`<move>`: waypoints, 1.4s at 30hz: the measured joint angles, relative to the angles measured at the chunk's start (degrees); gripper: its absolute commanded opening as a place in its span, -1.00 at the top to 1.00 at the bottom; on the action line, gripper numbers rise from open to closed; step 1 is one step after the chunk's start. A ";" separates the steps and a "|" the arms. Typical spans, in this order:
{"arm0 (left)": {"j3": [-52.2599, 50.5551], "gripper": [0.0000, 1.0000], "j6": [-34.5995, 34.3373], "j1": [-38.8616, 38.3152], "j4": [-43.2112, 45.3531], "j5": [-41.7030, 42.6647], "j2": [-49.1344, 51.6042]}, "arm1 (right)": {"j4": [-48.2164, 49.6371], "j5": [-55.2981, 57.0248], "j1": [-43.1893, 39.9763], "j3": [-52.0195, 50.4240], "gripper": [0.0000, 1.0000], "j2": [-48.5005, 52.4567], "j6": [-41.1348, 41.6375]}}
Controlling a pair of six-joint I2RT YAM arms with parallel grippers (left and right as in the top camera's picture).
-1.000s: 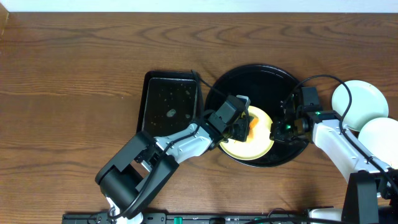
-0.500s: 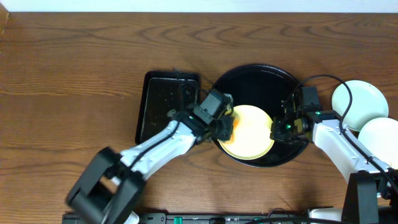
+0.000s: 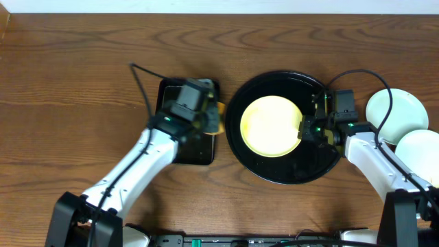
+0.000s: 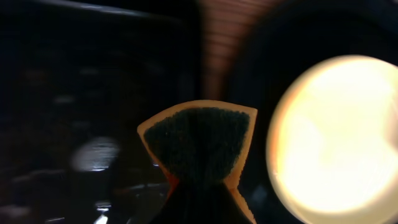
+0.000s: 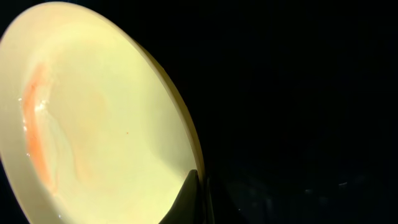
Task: Clean dirty plates on tray and stack at the side
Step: 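Lift the yellow plate rim with the right gripper and carry it right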
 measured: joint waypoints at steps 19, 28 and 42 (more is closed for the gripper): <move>0.00 0.83 1.29 9.29 -0.98 -0.68 0.59 | 1.90 30.10 11.61 3.37 0.98 -15.58 -23.45; -0.04 0.83 1.49 9.29 -0.98 -0.68 1.42 | 7.74 46.97 20.31 3.37 0.98 -15.58 -30.82; -0.17 0.83 1.49 9.29 -1.01 -0.68 1.44 | 2.34 48.65 8.07 3.41 0.98 -15.58 -11.96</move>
